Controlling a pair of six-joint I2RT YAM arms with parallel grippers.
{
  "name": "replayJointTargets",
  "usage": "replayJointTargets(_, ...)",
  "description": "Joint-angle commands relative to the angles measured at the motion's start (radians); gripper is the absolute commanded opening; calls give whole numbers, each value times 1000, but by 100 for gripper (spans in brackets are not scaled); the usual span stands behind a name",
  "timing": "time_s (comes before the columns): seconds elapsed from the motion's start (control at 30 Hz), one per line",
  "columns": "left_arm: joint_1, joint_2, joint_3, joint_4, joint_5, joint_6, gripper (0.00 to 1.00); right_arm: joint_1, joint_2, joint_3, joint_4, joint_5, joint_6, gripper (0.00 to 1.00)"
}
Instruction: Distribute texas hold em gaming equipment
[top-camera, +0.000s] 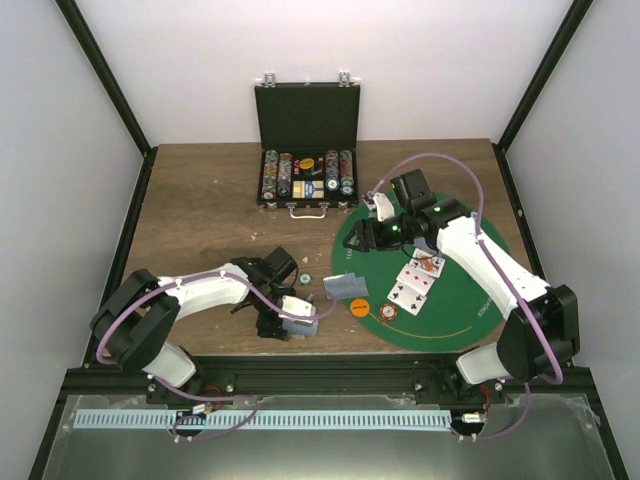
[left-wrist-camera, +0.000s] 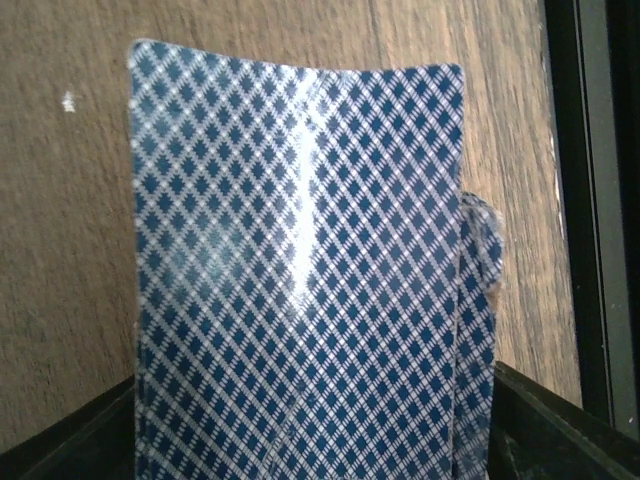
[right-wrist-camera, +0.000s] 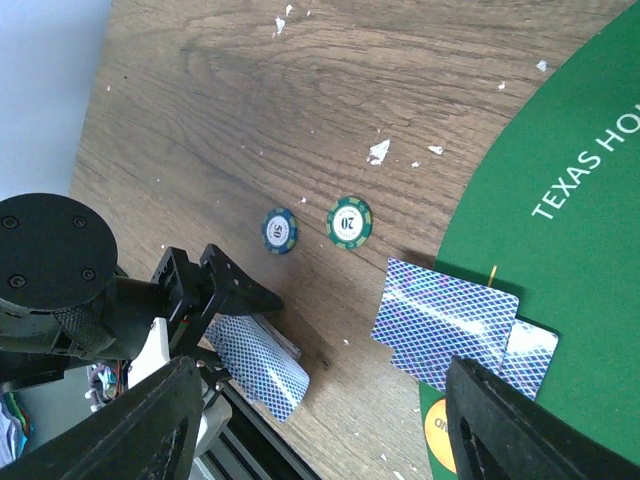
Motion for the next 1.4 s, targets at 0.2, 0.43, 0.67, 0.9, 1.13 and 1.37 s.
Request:
replayJointTargets(0.2, 1, -79, 1, -132, -36, 31, 100, 8, -21, 90, -9, 41, -35, 69)
replayJointTargets(0.43, 1, -239, 136, -348, 90, 20, 100, -6, -63, 172, 56, 247, -14, 70)
replayJointTargets(0.67, 161, -295, 342, -366, 178, -165, 100, -148, -244, 100, 322, 460, -52, 99)
replayJointTargets(0.9, 566, -290, 439, -50, 164, -592, 100, -305, -416, -148, 623, 687, -173, 100)
replayJointTargets(1.13, 800, -295, 179, 452, -117, -907, 100, -499, -552, -486, 909, 681, -177, 100)
replayJointTargets(1.37, 800, -324, -180, 879, -255, -972, 100, -521, -569, -821, 1303, 523, -226, 100)
